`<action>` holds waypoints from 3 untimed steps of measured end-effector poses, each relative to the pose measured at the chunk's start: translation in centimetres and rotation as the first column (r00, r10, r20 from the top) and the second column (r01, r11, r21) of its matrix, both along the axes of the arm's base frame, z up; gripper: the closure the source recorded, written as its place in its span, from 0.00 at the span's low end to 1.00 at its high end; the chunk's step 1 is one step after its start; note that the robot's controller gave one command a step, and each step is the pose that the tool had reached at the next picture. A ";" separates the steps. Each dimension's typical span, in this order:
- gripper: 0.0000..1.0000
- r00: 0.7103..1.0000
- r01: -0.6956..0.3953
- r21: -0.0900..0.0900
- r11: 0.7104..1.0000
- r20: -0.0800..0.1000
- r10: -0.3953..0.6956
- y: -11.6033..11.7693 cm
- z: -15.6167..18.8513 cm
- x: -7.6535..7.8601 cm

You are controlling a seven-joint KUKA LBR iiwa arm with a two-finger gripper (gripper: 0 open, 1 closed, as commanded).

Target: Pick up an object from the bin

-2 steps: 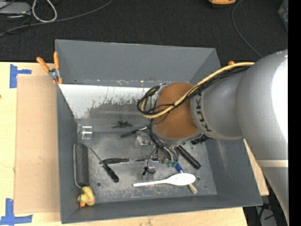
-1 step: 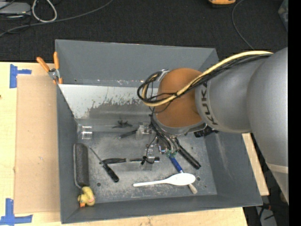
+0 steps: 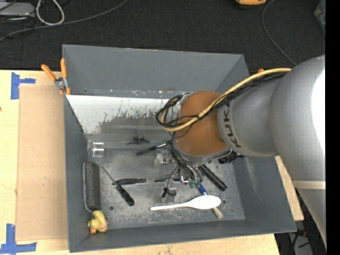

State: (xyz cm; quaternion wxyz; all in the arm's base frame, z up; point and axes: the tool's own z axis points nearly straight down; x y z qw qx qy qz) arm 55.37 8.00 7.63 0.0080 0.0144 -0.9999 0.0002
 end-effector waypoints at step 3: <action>1.00 1.000 0.011 0.001 1.000 0.003 -0.011 0.0 0.0 0.4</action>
Offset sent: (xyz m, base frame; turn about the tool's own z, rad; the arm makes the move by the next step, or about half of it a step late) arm 0.0041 -0.0002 0.0004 0.0092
